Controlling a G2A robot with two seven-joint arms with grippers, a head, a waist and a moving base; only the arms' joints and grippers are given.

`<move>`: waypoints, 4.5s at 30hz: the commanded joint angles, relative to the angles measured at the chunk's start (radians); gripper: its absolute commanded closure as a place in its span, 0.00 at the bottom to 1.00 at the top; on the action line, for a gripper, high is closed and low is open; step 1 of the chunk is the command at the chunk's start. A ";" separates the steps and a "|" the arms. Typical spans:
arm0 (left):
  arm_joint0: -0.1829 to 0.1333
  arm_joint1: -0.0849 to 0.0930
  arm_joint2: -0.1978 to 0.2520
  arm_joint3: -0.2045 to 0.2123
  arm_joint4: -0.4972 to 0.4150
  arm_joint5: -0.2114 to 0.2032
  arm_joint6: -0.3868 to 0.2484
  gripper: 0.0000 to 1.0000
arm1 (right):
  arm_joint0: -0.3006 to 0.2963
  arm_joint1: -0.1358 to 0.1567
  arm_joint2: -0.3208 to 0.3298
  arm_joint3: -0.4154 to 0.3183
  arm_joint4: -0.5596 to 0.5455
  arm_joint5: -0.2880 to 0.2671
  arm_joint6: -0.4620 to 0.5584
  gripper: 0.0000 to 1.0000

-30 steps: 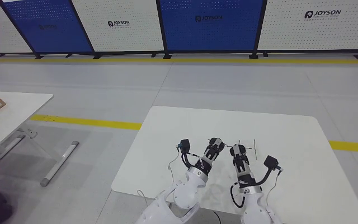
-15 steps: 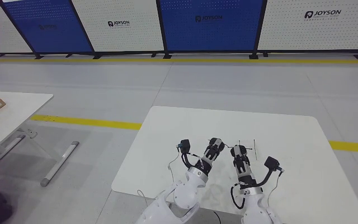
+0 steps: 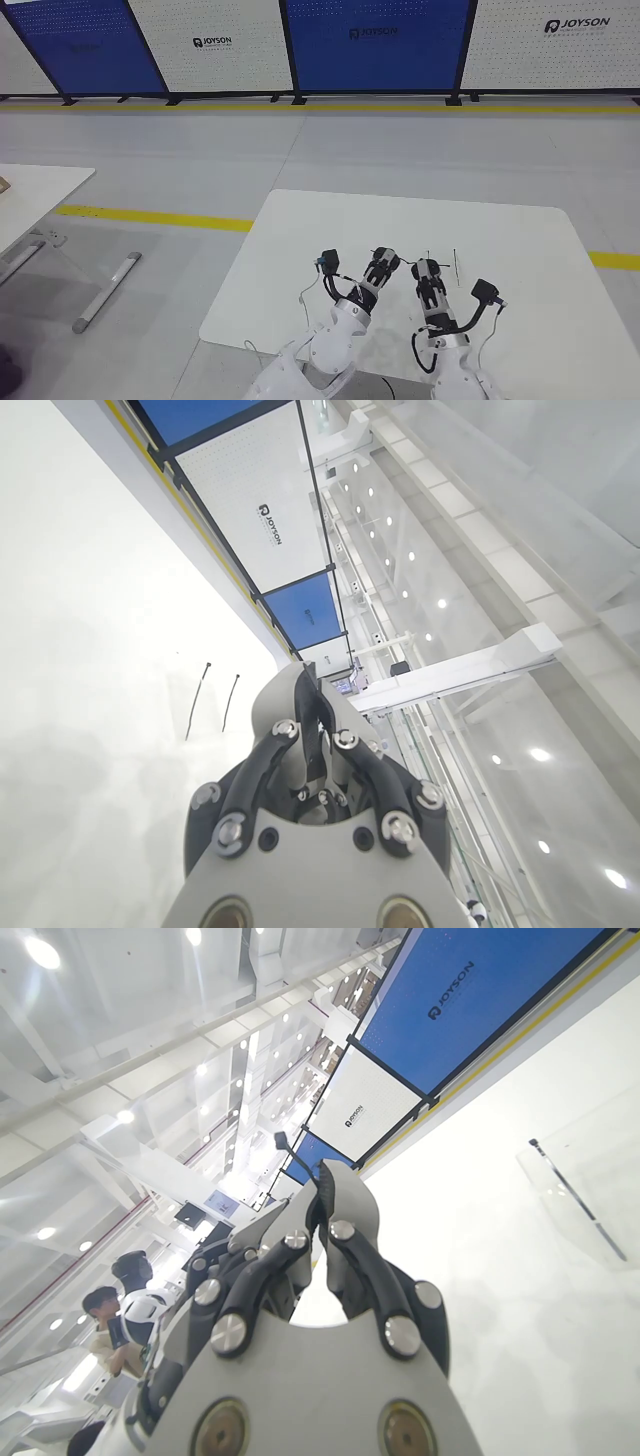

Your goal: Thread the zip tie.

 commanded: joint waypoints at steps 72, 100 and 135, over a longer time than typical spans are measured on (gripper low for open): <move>-0.013 -0.014 0.027 0.034 0.149 0.022 -0.038 1.00 | 0.022 -0.007 -0.006 0.023 -0.024 0.017 0.021 1.00; -0.019 -0.022 0.032 0.047 0.176 0.042 -0.003 1.00 | -0.006 -0.001 0.025 -0.010 -0.012 -0.004 0.003 0.72; 0.001 -0.019 0.019 0.013 0.195 0.018 -0.047 1.00 | 0.008 0.010 0.035 -0.008 -0.020 -0.037 0.110 1.00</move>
